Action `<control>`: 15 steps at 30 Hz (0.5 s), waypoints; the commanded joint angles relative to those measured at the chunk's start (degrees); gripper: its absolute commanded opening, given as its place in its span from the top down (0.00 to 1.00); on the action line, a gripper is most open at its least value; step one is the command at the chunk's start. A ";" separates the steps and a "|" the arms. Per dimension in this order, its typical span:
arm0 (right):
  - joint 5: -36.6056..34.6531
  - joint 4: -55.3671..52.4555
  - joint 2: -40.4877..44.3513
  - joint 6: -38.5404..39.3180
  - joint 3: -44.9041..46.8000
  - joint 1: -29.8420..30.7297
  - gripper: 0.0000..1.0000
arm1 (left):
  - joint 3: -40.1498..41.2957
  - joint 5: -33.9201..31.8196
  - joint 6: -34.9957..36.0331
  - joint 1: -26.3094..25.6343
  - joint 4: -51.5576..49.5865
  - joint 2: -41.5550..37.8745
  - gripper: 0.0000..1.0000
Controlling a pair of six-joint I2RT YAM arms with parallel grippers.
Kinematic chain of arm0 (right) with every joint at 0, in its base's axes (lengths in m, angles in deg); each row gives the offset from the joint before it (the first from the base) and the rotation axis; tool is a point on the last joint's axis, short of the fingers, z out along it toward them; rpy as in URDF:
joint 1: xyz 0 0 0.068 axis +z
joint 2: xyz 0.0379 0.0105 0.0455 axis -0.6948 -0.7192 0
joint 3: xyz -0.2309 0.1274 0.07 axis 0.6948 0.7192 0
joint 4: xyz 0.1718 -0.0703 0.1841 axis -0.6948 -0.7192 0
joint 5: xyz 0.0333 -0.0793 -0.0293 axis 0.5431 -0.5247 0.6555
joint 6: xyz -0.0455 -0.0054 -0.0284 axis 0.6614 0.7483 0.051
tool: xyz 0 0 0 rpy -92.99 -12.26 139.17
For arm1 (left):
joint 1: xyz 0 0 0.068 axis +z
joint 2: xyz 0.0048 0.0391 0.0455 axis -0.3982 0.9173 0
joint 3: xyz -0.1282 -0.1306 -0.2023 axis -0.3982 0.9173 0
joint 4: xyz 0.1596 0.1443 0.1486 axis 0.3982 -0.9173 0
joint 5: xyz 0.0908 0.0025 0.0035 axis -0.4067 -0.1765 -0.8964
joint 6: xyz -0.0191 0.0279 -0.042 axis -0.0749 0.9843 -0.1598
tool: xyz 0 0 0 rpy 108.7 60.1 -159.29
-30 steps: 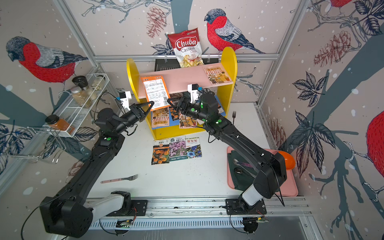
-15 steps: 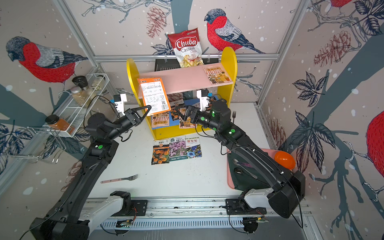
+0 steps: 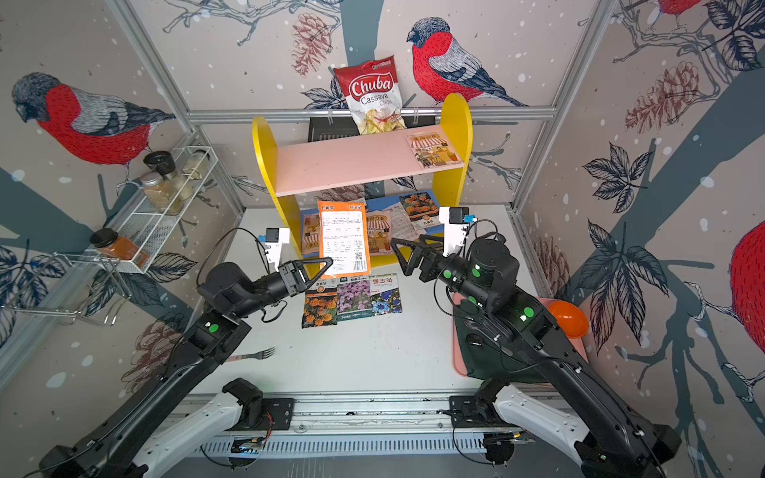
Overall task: Take the seed bag off the shelf
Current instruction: Place the seed packet at the center of the board.
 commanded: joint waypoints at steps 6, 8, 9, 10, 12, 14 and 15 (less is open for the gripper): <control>-4.34 -10.04 5.19 4.46 0.91 0.00 0.00 | 7.48 -10.82 -2.41 -9.46 9.67 0.43 1.00; -4.79 -10.90 6.40 4.58 1.79 0.01 0.00 | 9.04 -11.16 -3.25 -10.74 12.43 2.13 1.00; -4.99 -10.94 6.95 4.40 2.39 -0.03 0.00 | 9.76 -11.13 -3.72 -11.14 13.84 3.09 1.00; -5.19 -10.78 7.70 4.17 3.15 0.01 0.00 | 10.43 -11.27 -4.27 -11.62 15.12 4.28 1.00; -5.25 -10.51 8.63 3.92 4.26 -0.06 0.00 | 11.48 -11.52 -4.85 -12.22 17.79 6.46 1.00; -5.46 -10.54 9.23 3.58 5.03 0.01 0.00 | 12.12 -11.41 -5.37 -12.50 20.58 8.96 1.00; -5.60 -10.62 9.48 3.43 5.32 0.01 0.00 | 12.32 -11.31 -5.49 -12.53 21.38 10.01 1.00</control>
